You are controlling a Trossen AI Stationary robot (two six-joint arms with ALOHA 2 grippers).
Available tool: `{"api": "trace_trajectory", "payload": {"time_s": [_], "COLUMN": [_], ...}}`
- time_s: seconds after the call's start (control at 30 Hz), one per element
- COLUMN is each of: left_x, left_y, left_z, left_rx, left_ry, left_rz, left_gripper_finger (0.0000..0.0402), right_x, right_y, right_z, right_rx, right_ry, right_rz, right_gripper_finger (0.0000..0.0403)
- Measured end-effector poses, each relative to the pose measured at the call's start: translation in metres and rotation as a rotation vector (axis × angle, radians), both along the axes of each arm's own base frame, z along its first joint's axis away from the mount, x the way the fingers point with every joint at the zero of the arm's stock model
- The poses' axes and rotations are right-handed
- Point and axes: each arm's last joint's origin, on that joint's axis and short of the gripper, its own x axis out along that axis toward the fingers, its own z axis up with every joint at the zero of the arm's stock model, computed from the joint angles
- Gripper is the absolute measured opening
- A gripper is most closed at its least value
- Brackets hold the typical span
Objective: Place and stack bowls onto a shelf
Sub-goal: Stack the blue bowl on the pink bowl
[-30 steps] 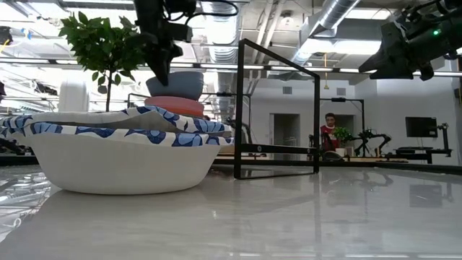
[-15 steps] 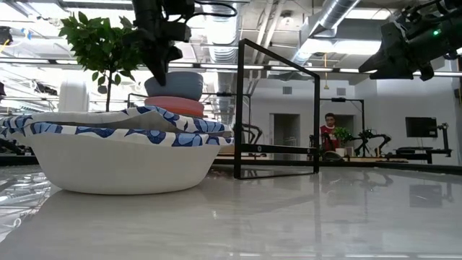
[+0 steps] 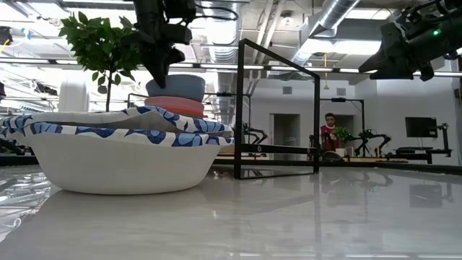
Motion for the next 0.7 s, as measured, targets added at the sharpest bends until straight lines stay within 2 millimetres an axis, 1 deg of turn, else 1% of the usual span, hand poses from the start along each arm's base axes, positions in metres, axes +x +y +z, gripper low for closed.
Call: {"api": "trace_trajectory", "payload": {"time_s": [0.3, 0.5, 0.7], "left_x": [0.01, 0.009, 0.008], "left_y": [0.007, 0.007, 0.007], "left_z": [-0.017, -0.017, -0.011], "left_rx": [0.025, 0.032, 0.04], "left_ry": [0.101, 0.118, 0.109], "left_rz": [-0.018, -0.041, -0.027], "left_gripper_finger": [0.0, 0.0, 0.0004], "right_x": [0.0, 0.0, 0.0], "right_y": [0.0, 0.0, 0.0], "right_z": [0.0, 0.0, 0.0], "right_rx": [0.0, -0.001, -0.001], "right_ry": [0.004, 0.005, 0.006], "right_rz": [0.0, 0.0, 0.0], "right_gripper_finger": [0.026, 0.026, 0.026]}}
